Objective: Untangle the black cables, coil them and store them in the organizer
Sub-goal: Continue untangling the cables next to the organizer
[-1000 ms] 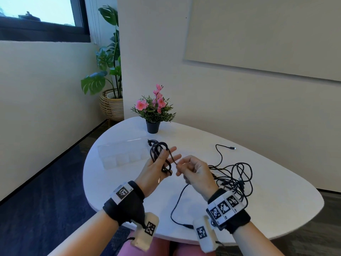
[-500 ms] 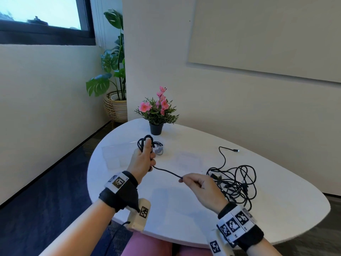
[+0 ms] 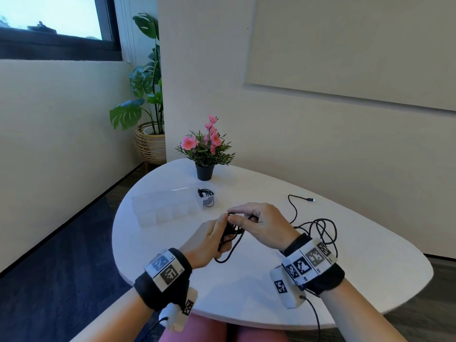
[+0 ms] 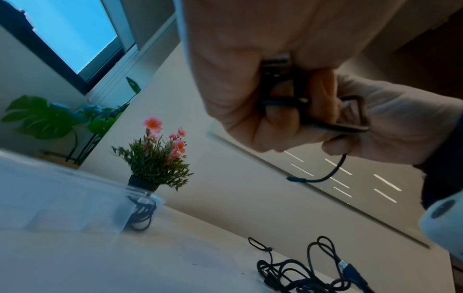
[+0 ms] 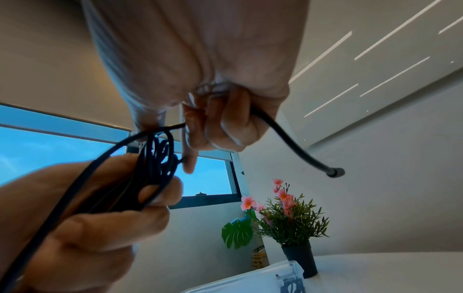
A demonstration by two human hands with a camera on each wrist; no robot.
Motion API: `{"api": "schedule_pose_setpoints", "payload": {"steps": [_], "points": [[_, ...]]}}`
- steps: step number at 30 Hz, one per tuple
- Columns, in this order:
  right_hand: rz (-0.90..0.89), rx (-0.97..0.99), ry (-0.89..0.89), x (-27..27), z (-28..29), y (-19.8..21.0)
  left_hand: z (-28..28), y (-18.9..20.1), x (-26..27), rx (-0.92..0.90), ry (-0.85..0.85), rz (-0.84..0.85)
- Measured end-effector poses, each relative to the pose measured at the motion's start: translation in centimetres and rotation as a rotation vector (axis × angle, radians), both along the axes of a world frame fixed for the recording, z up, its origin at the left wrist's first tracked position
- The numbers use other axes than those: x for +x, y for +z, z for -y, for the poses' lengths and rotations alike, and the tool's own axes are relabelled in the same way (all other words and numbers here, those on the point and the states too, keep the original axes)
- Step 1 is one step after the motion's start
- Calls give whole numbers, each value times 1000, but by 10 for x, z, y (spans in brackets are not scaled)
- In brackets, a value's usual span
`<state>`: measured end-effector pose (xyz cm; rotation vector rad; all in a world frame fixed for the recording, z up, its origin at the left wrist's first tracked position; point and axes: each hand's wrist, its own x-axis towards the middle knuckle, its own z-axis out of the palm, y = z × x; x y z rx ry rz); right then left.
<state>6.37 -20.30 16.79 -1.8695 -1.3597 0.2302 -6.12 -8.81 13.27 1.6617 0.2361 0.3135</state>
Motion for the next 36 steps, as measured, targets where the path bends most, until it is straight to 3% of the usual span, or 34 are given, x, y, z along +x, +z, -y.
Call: {"api": "schedule_pose_setpoints", "payload": {"steps": [7, 10, 17, 19, 22, 25, 29, 33, 36], "points": [[154, 92, 38, -3, -4, -6, 2, -3, -5, 115, -51, 38], [117, 124, 12, -2, -4, -6, 1, -8, -4, 185, -108, 57], [7, 157, -43, 4, 5, 1, -6, -1, -5, -122, -307, -79], [-11, 134, -39, 4, 6, 3, -6, 5, -4, 14, -292, -99], [-19, 49, -36, 4, 10, 10, -12, 11, 0, 456, -194, -142], [86, -186, -42, 12, 17, 26, -24, 7, 4, 713, -98, -246], [275, -343, 101, 13, 22, 39, -26, -7, 7, 1104, -215, -409], [394, -290, 146, 24, 12, 39, -2, -7, 2, 1285, -328, -249], [126, -263, 105, 47, 12, 17, 0, 3, -2, 1303, -236, -105]]}}
